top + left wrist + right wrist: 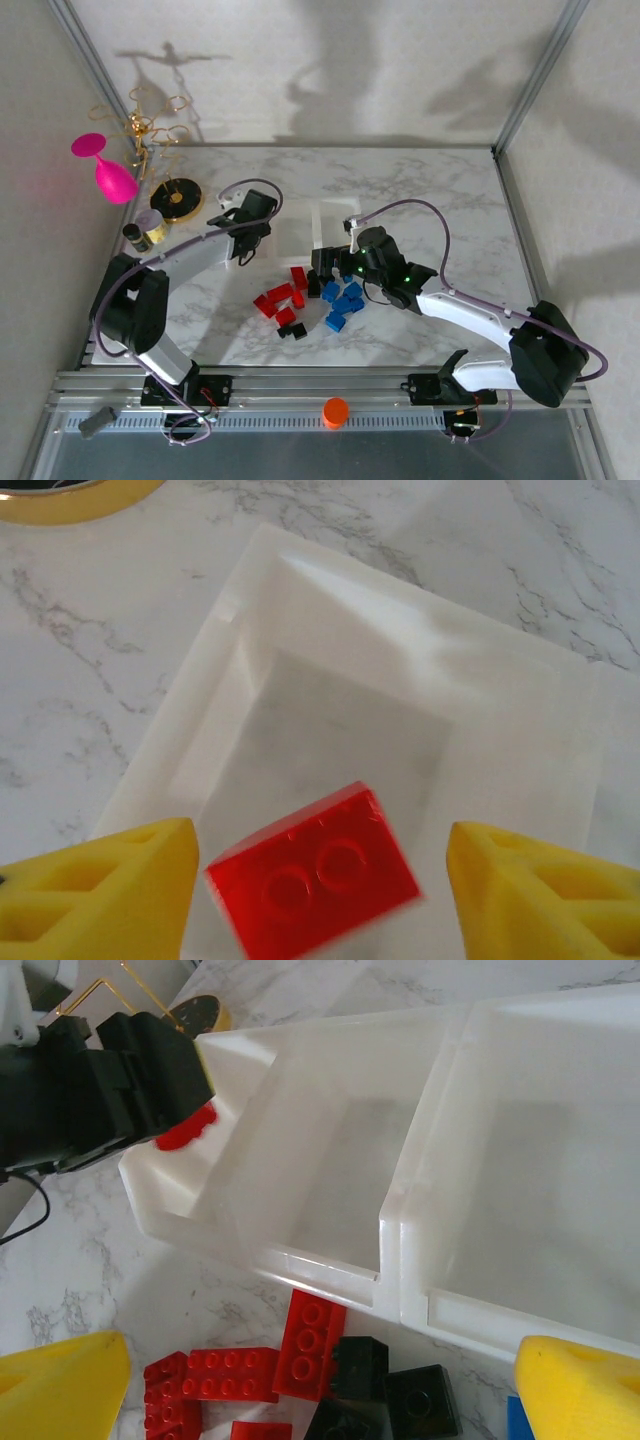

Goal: Sort the legos into containers by color
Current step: Place the lego in the container, then pick up the lego from the middle-left of the table.

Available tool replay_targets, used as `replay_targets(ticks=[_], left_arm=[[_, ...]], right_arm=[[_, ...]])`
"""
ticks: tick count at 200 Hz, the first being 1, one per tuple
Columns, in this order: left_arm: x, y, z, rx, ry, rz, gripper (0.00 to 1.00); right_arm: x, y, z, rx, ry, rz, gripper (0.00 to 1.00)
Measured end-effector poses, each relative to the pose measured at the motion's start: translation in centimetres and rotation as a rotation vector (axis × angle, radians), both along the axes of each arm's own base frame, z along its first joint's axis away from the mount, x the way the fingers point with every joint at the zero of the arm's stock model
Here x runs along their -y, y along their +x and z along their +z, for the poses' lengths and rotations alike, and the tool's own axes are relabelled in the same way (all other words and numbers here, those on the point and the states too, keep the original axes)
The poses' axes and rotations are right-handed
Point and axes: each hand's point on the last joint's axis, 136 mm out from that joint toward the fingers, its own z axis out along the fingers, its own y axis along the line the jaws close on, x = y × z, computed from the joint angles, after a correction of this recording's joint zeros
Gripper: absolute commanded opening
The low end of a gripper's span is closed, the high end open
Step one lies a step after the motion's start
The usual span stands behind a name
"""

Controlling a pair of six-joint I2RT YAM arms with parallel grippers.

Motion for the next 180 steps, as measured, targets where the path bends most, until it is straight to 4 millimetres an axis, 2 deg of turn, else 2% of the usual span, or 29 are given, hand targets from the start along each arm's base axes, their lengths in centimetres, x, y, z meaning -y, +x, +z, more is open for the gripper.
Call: replay_targets(ticks=[46,65,94,110,127,157,180], left_arm=[[0.5,0.5,1.0,0.013,-0.004,-0.028,0.74],[0.7,0.1,2.2,0.032,-0.024,-0.041,0.75],[1.0,-1.6,5.8,0.107,-0.083,-0.072,0.76],[1.4,-3.3,6.8,0.129,-0.11,-0.096,0.76],[2.0,-5.7,6.3,0.114,-0.128,-0.125,0.76],[3.2,-10.6,3.5,0.029,-0.155,-0.168,0.76],[2.7,-13.3,2.0,-0.02,-0.184,-0.157,0.76]], right_arm=[[0.2,0.2,0.0,0.008,-0.007,-0.01,0.99],[0.1,0.0,-0.1,0.006,-0.012,0.001,0.99],[-0.1,-0.7,-0.6,-0.01,-0.028,0.045,0.99],[-0.3,-1.0,-0.8,-0.021,-0.031,0.066,0.99],[-0.7,-1.6,-0.9,-0.034,-0.03,0.095,0.99],[-1.9,-3.3,-1.4,-0.057,-0.029,0.157,0.99],[-2.8,-4.5,-1.9,-0.075,-0.037,0.198,0.99]])
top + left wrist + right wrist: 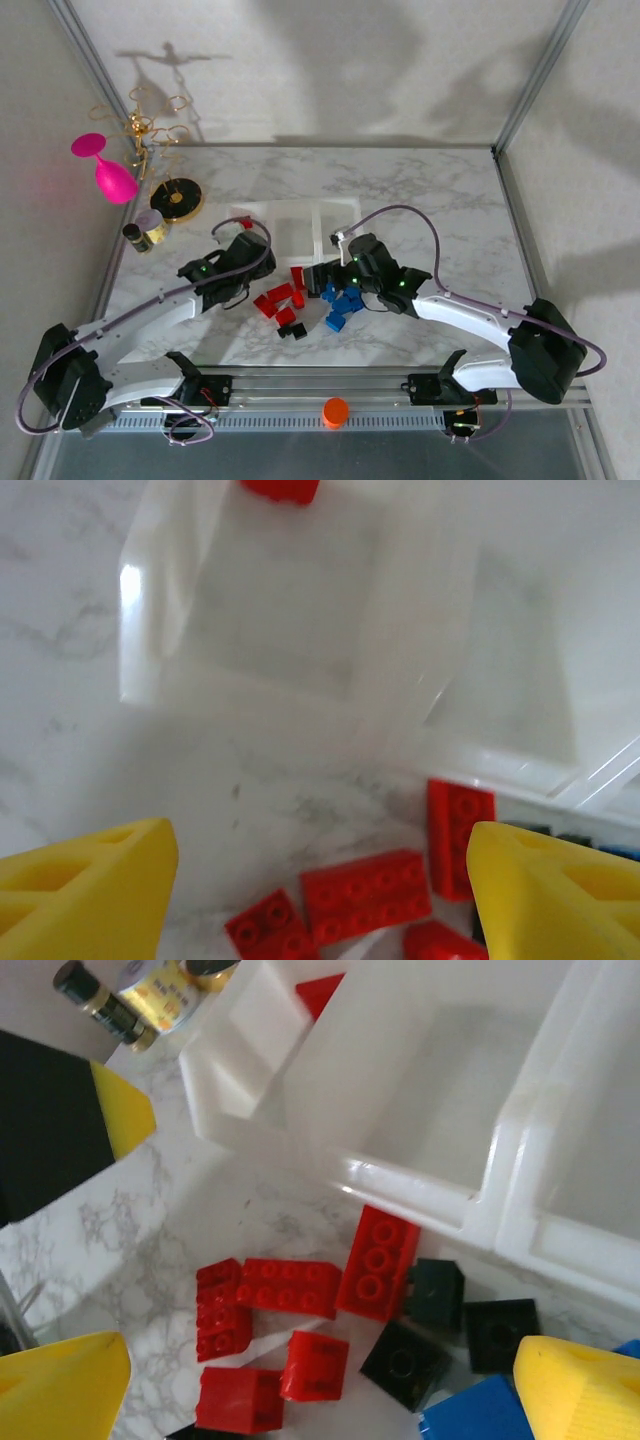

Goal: Sort the legos into containers by color
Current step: Pick up the lego from the middle-left of the table.

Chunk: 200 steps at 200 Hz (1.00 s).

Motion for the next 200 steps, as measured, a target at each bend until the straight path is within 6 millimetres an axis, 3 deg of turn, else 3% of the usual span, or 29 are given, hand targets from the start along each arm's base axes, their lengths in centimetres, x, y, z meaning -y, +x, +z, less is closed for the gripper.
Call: replay_targets(ticks=[26,87,200], left_arm=[[-0.4,-2.0,-1.2,-0.029,-0.052,0.018,0.76],[0.8,-5.9,-6.3,-0.188,-0.076,-0.041,0.82],[2.5,-6.1,-10.4,-0.277,-0.007,-0.077,0.79]], right_arm=[[-0.4,-0.5,-0.7,-0.021,-0.007,0.01,0.99],[-0.1,-0.5,-1.7,-0.046,-0.019,-0.009,0.99],[0.6,-0.5,-2.9,-0.048,-0.047,-0.03,0.99]])
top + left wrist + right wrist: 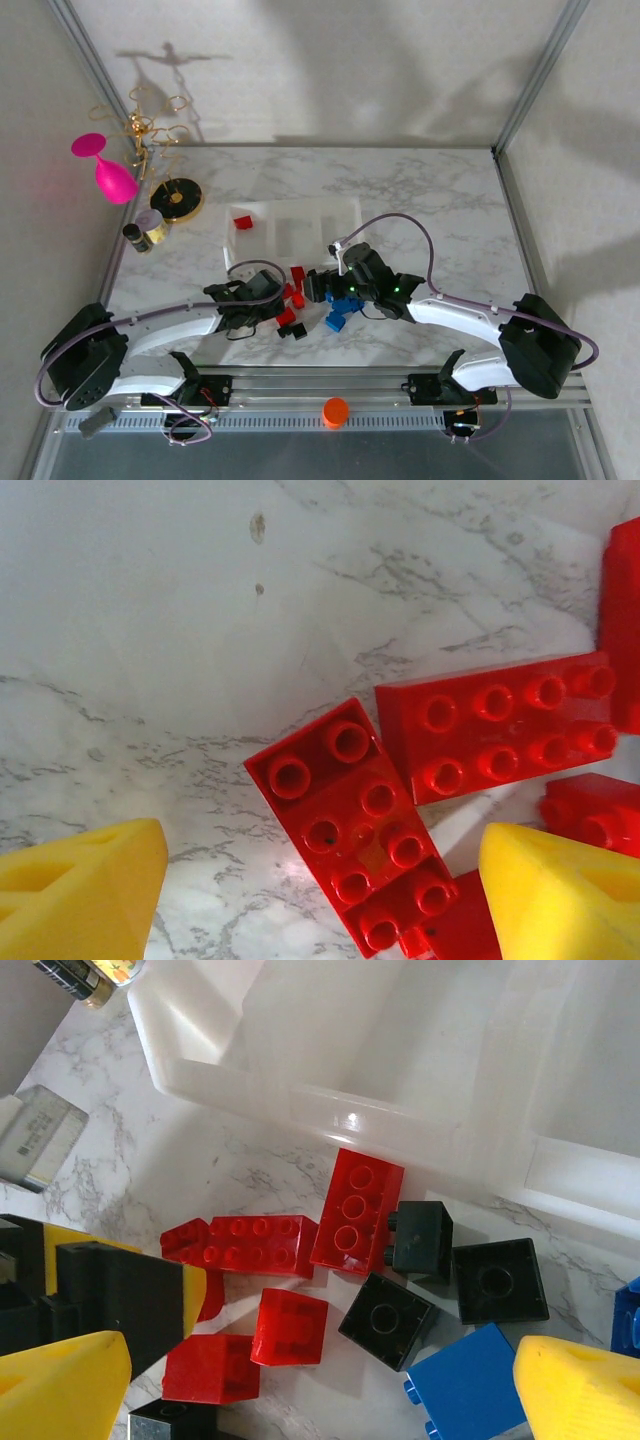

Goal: Sort the legos into containers by color
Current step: Pick up the lego from the middle-left of the table.

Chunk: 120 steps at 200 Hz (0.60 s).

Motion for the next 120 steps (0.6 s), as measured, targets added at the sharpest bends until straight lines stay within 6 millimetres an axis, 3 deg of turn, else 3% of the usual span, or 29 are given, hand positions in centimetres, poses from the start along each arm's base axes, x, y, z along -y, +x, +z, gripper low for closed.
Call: replay_targets(ticks=[120], left_arm=[[-1.7,-0.9,-0.1,0.023,0.014,0.045,0.62]], right_arm=[[-0.1,0.1,-0.5,-0.004,-0.008,-0.002,0.99]])
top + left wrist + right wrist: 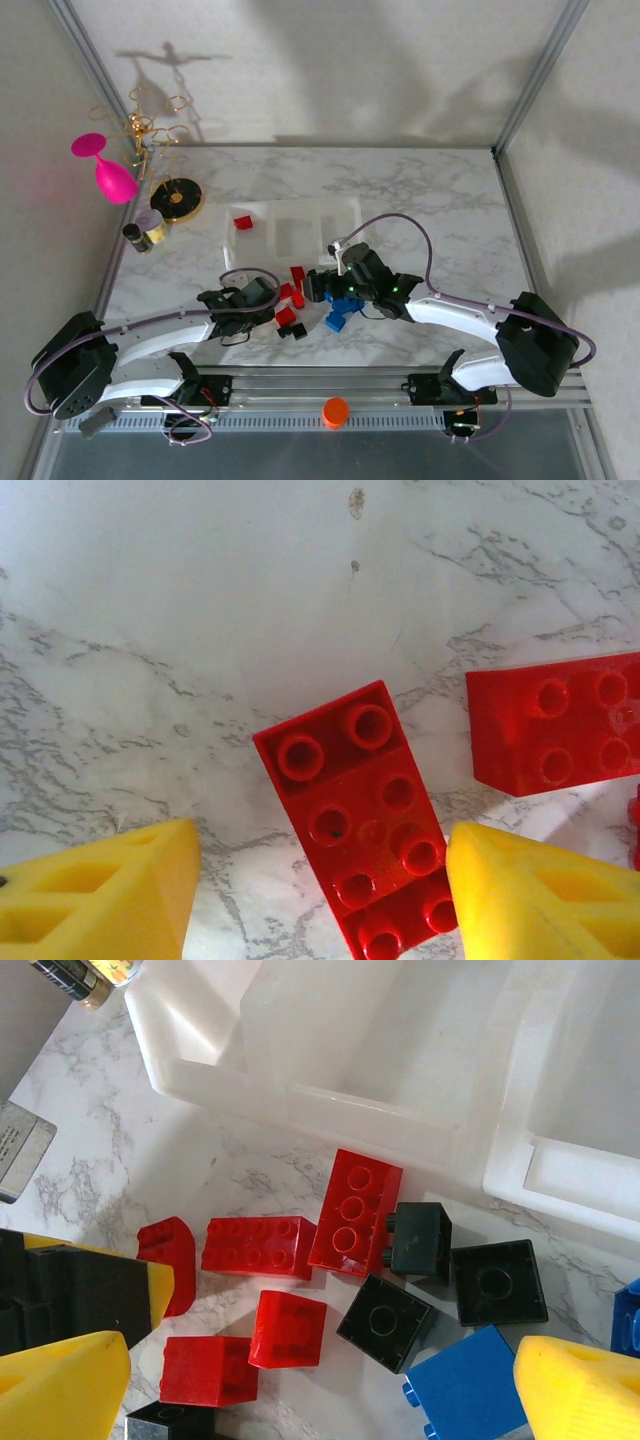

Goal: Sort the legos into containers by color
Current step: Pick up the lego from the middle-left of the table.

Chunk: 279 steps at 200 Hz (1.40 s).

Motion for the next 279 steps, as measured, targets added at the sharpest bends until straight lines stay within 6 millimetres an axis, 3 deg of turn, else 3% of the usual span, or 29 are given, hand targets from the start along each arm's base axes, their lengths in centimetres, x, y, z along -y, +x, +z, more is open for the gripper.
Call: replay_targets(ticks=[92,158,200,279], left_arm=[[0.4,0.7,-1.1,-0.022,0.052,0.002,0.57],[0.0,1.5,-1.1,-0.012,0.08,0.002,0.69],[-0.6,2.2,-1.3,-0.02,0.115,-0.006,0.63],[-1.5,2.5,-1.3,-0.022,0.158,-0.024,0.41]], right_arm=[[-0.1,0.1,-0.2,0.0,0.0,0.0,0.99],[-0.2,0.1,-0.3,0.0,0.0,0.0,0.99],[-0.2,0.2,-0.3,-0.001,0.0,0.0,0.99],[-0.4,0.3,-0.5,-0.004,-0.005,0.001,0.99]])
